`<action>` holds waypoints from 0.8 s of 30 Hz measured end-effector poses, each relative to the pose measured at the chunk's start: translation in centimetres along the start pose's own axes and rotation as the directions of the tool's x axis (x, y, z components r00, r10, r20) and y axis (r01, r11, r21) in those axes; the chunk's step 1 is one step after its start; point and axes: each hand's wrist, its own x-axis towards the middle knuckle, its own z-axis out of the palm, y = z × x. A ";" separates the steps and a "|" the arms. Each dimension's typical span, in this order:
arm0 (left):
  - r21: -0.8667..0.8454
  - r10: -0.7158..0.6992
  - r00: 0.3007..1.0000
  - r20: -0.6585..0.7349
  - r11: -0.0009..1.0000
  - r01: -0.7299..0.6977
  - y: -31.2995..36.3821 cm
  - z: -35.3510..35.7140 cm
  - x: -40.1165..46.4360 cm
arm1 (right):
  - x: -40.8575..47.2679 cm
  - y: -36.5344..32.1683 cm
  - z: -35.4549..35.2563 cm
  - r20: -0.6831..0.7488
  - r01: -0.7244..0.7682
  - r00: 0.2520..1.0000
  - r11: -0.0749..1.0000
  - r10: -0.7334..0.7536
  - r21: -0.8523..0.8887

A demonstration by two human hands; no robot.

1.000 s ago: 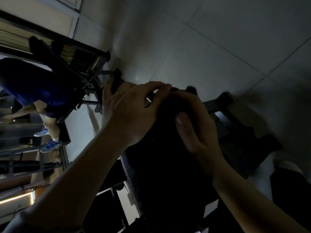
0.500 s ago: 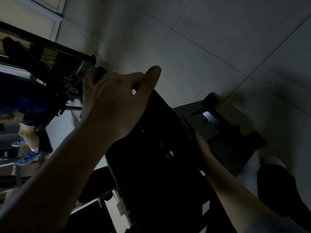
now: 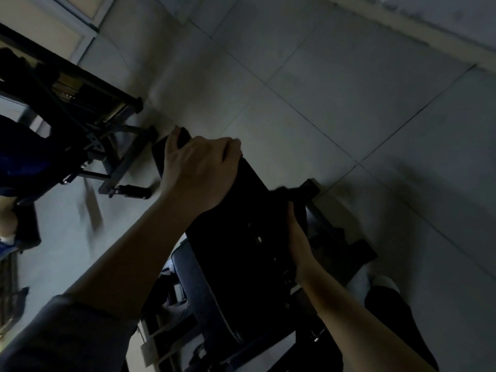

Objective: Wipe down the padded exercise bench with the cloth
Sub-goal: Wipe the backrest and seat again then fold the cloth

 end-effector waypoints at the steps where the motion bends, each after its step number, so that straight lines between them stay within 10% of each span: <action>1: 0.011 -0.010 1.000 0.017 1.000 0.010 0.1 -0.1 -0.1 | 0.2 1.1 -0.9 -0.024 -0.133 0.991 0.990 0.135 0.052; 6: -0.067 -0.055 0.998 0.025 0.996 0.057 0.4 -0.4 -0.2 | -0.4 0.7 -0.9 0.179 -0.357 0.929 0.909 0.323 0.216; 14: -0.290 -0.021 0.997 -0.071 0.957 0.000 -0.2 0.0 0.0 | -3.8 -7.3 3.0 0.025 0.035 0.999 0.997 -0.033 -0.065; 19: -0.670 -0.022 0.985 -0.173 0.735 -0.102 -0.9 -1.3 -2.7 | -8.7 -9.4 7.1 0.037 0.279 0.953 0.818 -0.302 -0.504; 22: -0.896 0.082 0.977 -0.195 0.391 -0.212 -1.4 -1.0 -7.1 | -11.4 -8.8 8.6 -0.013 0.300 0.933 0.800 -0.359 -0.519; 24: -0.856 0.214 0.932 -0.293 0.376 -0.355 -1.9 0.2 -10.4 | -13.3 -8.1 9.6 -0.091 0.286 0.923 0.825 -0.374 -0.488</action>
